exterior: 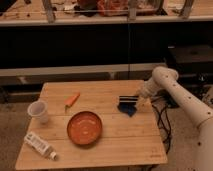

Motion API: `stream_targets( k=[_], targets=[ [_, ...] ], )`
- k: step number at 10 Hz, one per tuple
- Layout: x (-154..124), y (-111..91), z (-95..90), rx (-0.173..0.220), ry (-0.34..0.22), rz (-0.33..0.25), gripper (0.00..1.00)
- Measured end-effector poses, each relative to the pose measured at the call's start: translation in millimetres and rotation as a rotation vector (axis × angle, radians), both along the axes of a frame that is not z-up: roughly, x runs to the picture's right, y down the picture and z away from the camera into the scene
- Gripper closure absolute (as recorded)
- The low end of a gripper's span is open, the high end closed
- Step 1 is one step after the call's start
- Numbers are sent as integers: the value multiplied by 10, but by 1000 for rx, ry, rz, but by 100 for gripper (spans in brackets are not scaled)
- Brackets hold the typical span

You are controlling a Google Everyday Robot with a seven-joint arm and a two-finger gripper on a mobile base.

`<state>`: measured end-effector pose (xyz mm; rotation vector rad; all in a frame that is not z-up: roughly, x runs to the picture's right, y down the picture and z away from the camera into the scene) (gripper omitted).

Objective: Place the eraser on the white sponge

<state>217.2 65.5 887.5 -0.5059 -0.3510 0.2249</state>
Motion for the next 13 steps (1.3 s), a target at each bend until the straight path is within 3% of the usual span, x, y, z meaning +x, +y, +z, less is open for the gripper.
stream_targets(
  k=[1,4,5,7,10,11,13],
  targets=[
    [61,52,-35,22,23,45,93],
    [41,129,-8,26,27,81,89],
    [16,136,8,18,24,80,80],
    [-17,12,26,17,-3,27,61],
    [41,43,12,23,13,50,32],
    [2,51,20,18,14,56,25],
    [15,26,25,16,12,49,24]
  ],
)
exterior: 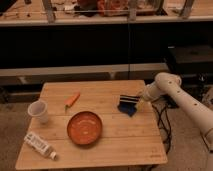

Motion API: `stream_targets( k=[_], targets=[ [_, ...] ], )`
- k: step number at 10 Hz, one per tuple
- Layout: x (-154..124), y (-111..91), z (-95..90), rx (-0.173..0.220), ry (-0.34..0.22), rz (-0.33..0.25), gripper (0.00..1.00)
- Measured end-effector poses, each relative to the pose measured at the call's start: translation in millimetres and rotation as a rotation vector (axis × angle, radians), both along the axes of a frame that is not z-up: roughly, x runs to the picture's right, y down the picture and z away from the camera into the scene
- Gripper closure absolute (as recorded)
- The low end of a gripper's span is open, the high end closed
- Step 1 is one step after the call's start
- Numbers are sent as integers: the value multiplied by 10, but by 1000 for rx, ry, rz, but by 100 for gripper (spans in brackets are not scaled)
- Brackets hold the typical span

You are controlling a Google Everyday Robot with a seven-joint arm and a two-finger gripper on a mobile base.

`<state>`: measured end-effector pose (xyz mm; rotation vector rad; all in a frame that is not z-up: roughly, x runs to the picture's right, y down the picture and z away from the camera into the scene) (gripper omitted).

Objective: Place the eraser on the white sponge

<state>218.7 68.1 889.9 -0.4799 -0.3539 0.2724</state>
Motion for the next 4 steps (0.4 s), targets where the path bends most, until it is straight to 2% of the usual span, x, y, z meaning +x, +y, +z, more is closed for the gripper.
stream_targets(
  k=[4],
  targets=[
    [-14,-21,8,5,-3,-4,24]
  ],
)
